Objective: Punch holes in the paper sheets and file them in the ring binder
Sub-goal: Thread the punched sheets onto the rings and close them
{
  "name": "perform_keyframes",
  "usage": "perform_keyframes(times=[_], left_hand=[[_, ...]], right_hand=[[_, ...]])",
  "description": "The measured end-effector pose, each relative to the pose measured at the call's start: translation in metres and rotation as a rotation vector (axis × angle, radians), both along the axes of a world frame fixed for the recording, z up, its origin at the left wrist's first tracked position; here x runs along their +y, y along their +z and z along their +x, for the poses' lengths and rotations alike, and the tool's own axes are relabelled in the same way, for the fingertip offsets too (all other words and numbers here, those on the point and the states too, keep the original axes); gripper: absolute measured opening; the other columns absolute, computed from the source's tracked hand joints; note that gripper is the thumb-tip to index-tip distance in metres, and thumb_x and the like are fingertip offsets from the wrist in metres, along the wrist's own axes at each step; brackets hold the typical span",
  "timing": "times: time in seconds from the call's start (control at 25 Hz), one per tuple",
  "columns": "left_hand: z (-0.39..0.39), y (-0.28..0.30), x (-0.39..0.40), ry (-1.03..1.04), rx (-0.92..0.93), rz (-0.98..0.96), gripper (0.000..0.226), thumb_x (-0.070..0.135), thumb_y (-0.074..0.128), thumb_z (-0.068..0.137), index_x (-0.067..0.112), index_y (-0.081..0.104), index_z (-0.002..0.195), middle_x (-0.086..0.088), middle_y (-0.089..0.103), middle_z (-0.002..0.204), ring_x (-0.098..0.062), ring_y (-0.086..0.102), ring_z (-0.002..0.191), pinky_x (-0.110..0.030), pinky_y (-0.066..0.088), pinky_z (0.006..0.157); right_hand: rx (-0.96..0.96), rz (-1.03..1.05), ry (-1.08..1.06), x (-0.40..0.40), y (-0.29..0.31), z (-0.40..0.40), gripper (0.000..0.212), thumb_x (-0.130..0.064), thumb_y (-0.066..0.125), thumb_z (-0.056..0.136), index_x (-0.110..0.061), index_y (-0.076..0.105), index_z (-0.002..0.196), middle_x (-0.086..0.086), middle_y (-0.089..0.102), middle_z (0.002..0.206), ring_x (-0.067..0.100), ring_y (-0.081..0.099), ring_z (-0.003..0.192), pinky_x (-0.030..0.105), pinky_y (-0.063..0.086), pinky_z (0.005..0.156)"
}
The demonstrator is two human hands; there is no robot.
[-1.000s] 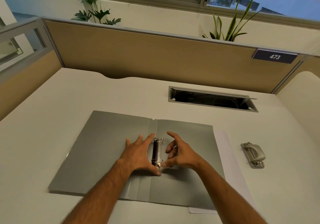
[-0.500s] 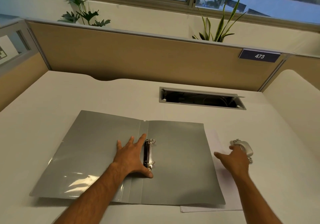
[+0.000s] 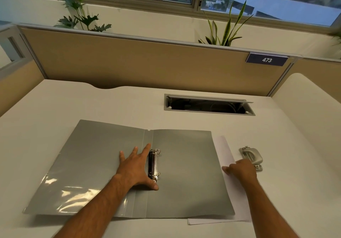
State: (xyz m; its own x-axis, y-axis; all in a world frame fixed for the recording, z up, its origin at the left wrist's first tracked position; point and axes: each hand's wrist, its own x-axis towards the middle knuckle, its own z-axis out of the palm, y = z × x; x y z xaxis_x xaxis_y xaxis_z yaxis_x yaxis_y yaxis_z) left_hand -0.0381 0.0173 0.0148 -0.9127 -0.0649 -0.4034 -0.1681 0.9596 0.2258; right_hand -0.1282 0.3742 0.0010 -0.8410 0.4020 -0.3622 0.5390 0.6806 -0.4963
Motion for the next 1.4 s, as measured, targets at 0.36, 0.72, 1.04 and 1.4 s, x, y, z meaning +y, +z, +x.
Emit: perform_keyframes(times=[0.36,0.72,1.04,1.4], left_hand=[[0.003,0.006,0.002,0.010,0.030,0.055,0.154,0.076,0.078,0.042,0.034,-0.024,0.149,-0.004,0.010,0.165,-0.026,-0.001,0.152,-0.065,-0.005,0.116],[-0.001,0.023,0.013,0.068,0.133,0.198,0.150,0.082,0.073,0.042,0.036,-0.019,0.151,-0.001,0.011,0.165,-0.026,0.004,0.152,-0.059,-0.001,0.119],[-0.022,0.095,0.064,0.297,0.370,1.274,0.108,0.080,0.067,0.055,0.034,0.031,0.146,0.007,0.048,0.146,-0.017,0.050,0.131,-0.039,0.044,0.103],[-0.007,0.088,0.106,0.290,0.851,1.126,0.022,0.031,0.052,0.095,0.034,0.042,0.115,0.015,0.060,0.110,-0.002,0.064,0.097,-0.010,0.054,0.072]], right_hand=[[0.264,0.088,0.109,0.001,0.055,0.028,0.020,-0.014,0.061,0.088,0.001,0.072,0.095,0.019,0.071,0.088,0.029,0.056,0.069,0.034,0.047,0.070],[0.977,0.094,0.084,-0.012,0.196,0.053,0.022,-0.021,0.059,0.088,-0.002,0.071,0.090,0.012,0.062,0.074,0.032,0.054,0.065,0.030,0.038,0.068],[0.658,-0.643,0.151,-0.038,0.175,0.049,0.005,-0.029,0.067,0.090,-0.026,0.069,0.094,-0.003,0.074,0.098,0.027,0.072,0.084,0.043,0.060,0.076],[0.820,-0.637,0.132,-0.059,0.105,0.067,0.043,-0.035,0.059,0.086,-0.010,0.057,0.121,-0.002,0.068,0.105,0.023,0.067,0.093,0.038,0.059,0.078]])
